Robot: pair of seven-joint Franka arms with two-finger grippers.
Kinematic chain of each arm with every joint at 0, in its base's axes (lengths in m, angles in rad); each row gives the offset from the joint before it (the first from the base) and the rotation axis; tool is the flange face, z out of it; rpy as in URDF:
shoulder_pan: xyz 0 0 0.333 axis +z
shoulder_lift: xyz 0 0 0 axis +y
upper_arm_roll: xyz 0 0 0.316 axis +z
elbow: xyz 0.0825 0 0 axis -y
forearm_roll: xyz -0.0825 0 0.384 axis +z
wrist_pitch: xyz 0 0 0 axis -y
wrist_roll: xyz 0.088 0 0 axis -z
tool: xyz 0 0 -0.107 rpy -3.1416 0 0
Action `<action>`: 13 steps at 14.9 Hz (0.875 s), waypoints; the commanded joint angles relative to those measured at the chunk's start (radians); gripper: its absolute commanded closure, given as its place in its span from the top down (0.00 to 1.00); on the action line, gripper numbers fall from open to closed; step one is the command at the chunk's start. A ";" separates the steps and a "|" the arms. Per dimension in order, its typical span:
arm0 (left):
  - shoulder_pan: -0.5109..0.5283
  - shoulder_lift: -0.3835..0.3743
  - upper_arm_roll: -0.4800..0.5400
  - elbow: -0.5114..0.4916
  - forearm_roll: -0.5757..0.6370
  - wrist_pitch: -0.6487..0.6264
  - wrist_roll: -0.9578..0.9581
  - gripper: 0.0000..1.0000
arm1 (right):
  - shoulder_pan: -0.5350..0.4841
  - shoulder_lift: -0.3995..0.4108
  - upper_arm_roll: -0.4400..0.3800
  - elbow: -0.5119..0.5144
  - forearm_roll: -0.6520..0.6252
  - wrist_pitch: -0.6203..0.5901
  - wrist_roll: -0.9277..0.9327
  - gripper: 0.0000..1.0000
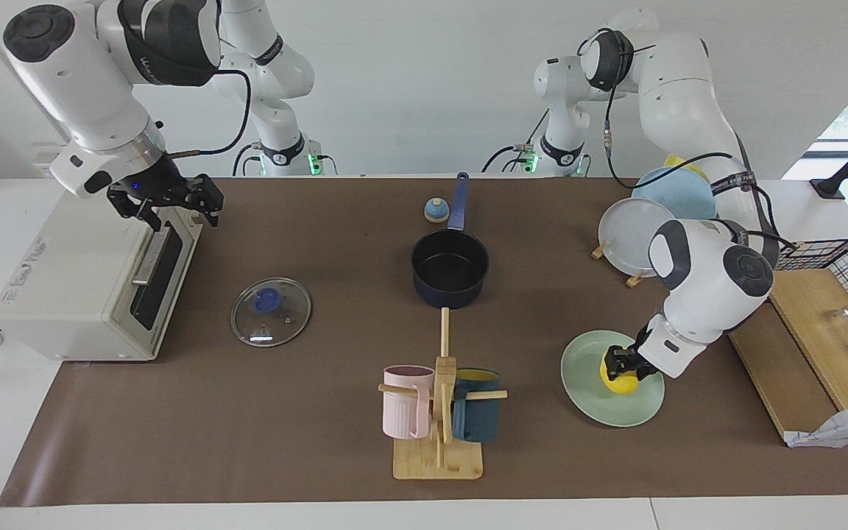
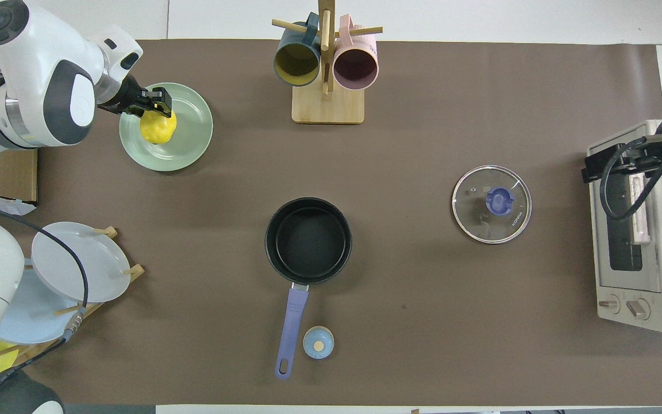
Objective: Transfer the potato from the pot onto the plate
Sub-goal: 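Lower the potato onto the plate and open the left gripper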
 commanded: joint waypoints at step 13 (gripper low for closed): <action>0.002 -0.169 0.007 -0.002 0.054 -0.050 0.001 1.00 | 0.062 -0.034 -0.074 -0.020 0.001 -0.041 0.008 1.00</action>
